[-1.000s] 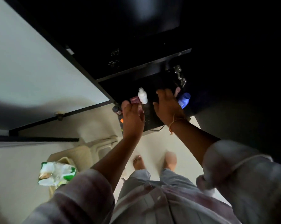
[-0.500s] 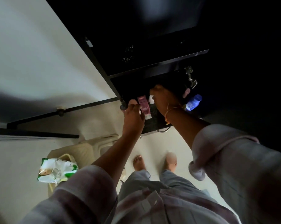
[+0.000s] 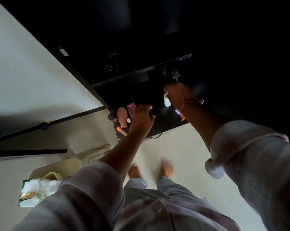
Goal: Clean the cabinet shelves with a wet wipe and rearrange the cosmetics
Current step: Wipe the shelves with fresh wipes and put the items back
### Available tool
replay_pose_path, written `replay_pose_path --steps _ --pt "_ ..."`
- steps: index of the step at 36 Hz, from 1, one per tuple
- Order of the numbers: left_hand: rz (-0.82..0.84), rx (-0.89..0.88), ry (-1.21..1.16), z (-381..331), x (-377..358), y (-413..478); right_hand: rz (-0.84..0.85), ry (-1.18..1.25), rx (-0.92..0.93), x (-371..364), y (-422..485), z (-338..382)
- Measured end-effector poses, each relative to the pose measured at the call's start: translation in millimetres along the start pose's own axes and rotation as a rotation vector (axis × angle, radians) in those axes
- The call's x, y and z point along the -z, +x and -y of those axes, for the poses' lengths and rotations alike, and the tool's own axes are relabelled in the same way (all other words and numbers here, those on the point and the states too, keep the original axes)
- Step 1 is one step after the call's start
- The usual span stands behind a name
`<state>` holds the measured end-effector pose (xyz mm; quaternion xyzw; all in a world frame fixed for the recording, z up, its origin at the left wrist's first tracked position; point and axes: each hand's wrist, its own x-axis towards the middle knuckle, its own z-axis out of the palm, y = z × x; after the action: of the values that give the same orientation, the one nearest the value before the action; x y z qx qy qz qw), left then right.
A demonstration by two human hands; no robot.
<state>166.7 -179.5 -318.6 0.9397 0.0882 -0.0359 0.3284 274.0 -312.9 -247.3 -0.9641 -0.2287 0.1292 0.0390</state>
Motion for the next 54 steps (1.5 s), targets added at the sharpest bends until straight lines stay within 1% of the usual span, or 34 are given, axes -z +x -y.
replay_pose_path --steps 6,11,16,22,29,35,38,42,46,50,52,54 --pt "0.021 0.006 0.005 -5 -9 8 0.077 -0.066 -0.013 8 2 -9" --pt "0.008 0.013 0.003 -6 -12 9 0.055 -0.121 0.011 12 5 -14" --pt "0.000 0.018 0.013 -9 -12 11 0.103 -0.174 0.055 18 5 -15" --pt "0.001 0.028 0.027 -14 -15 12 0.051 -0.253 0.108 20 5 -22" --pt "0.007 0.051 0.009 -16 -18 9 0.088 -0.151 0.118 16 8 -24" --pt "0.002 0.055 -0.003 -16 -17 2 0.088 -0.143 0.144 10 8 -26" --pt "-0.004 0.064 -0.015 -15 -15 -1 0.097 -0.182 0.164 6 8 -26" --pt "-0.013 0.062 -0.007 -11 -11 -4 0.062 -0.184 0.157 5 6 -26" --pt "-0.051 0.065 0.022 -4 -6 -9 -0.013 -0.169 0.112 5 6 -20" --pt "-0.085 0.076 0.081 7 7 -14 -0.134 -0.104 0.173 2 1 -4" --pt "-0.140 0.109 0.097 14 13 -16 -0.125 -0.097 0.225 -6 -3 8" --pt "-0.156 0.178 0.089 23 20 -19 -0.070 -0.027 0.218 -18 -7 21"
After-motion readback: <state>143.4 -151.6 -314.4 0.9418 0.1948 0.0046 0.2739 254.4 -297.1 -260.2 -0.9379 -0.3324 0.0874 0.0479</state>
